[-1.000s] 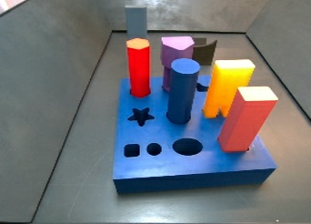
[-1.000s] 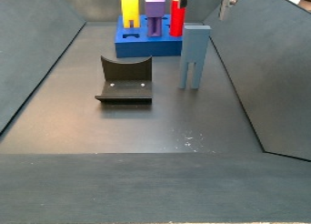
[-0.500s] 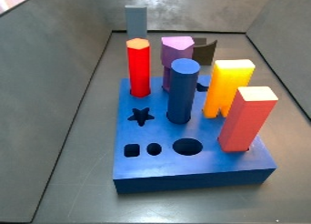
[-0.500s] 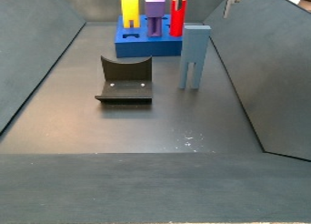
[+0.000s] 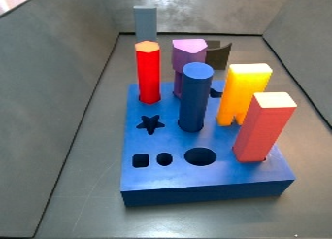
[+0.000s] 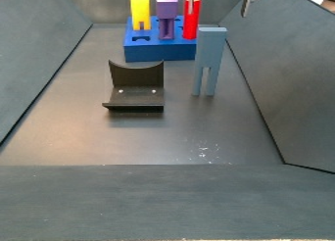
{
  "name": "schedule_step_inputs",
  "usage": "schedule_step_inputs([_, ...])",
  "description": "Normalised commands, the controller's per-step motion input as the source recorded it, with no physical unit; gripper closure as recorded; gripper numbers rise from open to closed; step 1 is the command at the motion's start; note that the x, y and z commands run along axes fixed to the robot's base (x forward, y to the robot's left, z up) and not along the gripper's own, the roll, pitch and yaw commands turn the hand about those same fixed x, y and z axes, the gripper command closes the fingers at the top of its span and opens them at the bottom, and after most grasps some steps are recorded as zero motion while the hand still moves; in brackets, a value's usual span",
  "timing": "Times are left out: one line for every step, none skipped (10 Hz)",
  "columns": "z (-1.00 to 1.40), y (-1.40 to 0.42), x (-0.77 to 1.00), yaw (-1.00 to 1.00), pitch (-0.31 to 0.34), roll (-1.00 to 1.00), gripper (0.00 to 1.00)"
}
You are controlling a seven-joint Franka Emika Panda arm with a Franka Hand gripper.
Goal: Pick up the square-circle object. Move up. Rotate the square-circle object. Move to above the board. Insert the square-circle object.
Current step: Rotate the square-circle object.
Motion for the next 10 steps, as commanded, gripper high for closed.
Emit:
schedule_step_inputs([-0.02, 0.0, 0.04, 0.37, 0.065, 0.0, 0.0])
schedule_step_inputs([-0.02, 0.0, 0.04, 0.24, 0.064, 0.0, 0.0])
schedule_step_inputs([-1.0, 0.0, 0.0, 0.18, 0.063, 0.0, 0.0])
schedule_step_inputs([-1.0, 0.0, 0.02, 0.09, 0.038, 0.0, 0.0])
schedule_step_inputs([-1.0, 0.0, 0.03, 0.07, 0.013, 0.0, 0.0])
schedule_step_inputs([-0.97, 0.0, 0.03, 0.05, -0.018, 0.01, 0.0])
schedule_step_inputs([-0.76, 0.0, 0.02, 0.05, -0.04, 0.01, 0.0])
schedule_step_inputs([-0.6, 0.0, 0.01, 0.04, -0.05, 0.01, 0.0])
schedule_step_inputs([-0.49, 0.0, 0.01, 0.04, -0.058, 0.01, 0.0])
schedule_step_inputs([-0.28, 0.0, 0.01, 0.04, -0.061, 0.01, 0.0])
